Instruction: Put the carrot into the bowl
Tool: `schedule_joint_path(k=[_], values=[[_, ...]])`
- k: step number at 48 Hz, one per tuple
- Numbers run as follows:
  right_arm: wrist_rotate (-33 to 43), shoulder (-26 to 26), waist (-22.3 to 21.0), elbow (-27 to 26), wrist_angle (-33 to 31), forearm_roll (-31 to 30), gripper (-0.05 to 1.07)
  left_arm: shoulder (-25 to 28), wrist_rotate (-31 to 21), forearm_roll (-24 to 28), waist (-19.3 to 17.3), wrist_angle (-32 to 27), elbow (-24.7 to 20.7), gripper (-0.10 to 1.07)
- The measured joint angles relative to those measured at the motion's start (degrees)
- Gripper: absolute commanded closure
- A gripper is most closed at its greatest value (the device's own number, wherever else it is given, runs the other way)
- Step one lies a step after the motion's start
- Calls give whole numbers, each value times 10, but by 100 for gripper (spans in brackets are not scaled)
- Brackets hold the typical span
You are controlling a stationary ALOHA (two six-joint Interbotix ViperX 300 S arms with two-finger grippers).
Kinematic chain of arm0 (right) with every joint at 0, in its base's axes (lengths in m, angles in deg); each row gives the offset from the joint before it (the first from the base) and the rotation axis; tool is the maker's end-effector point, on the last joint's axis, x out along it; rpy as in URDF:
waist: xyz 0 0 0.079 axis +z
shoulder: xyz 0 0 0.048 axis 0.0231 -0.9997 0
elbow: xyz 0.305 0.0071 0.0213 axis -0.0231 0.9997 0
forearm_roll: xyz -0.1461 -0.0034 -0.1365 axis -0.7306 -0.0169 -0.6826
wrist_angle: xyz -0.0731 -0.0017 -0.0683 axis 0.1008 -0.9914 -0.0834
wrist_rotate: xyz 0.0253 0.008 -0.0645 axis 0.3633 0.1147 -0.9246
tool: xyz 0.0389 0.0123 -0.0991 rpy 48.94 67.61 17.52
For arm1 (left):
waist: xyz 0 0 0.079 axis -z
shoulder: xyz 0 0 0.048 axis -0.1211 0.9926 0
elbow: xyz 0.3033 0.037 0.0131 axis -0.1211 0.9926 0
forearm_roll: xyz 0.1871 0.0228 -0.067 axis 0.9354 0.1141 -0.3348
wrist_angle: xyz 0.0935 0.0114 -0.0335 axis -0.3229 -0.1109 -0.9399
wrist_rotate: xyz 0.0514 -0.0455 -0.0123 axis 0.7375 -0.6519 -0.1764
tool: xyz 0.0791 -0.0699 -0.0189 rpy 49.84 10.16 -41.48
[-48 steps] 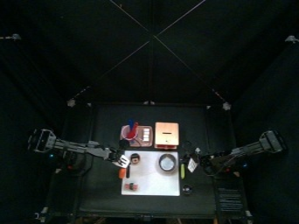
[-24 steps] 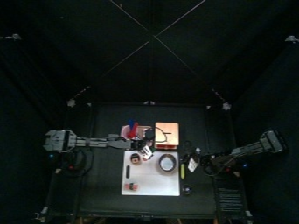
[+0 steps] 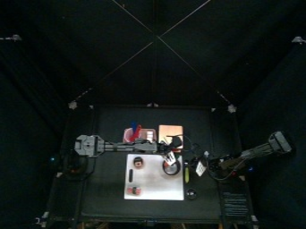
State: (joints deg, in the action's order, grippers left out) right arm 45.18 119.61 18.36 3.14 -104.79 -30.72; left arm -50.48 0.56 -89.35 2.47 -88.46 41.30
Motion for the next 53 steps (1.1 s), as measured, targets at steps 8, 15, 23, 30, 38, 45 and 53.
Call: schedule_joint_path(k=[8, 15, 23, 30, 38, 45, 53], values=[[-1, 4, 25, 1, -26, 24, 37, 33, 4, -1, -8, -4, -24, 49], [-1, 0, 33, 1, -27, 30, 37, 41, 10, -1, -9, -7, -25, 34], [0, -2, 33, 1, -27, 31, 37, 43, 22, -1, -8, -10, -25, 9], [0, -2, 33, 1, -27, 32, 37, 46, 22, 4, -7, -11, -25, -2], [0, -3, 34, 1, -27, 33, 37, 44, 22, 28, -7, -11, -25, -2], [-1, -3, 34, 1, -27, 37, 37, 21, 23, 40, -6, -31, -20, -2], [-1, -3, 34, 1, -27, 40, 37, -21, 17, 52, -1, -76, 17, -2]])
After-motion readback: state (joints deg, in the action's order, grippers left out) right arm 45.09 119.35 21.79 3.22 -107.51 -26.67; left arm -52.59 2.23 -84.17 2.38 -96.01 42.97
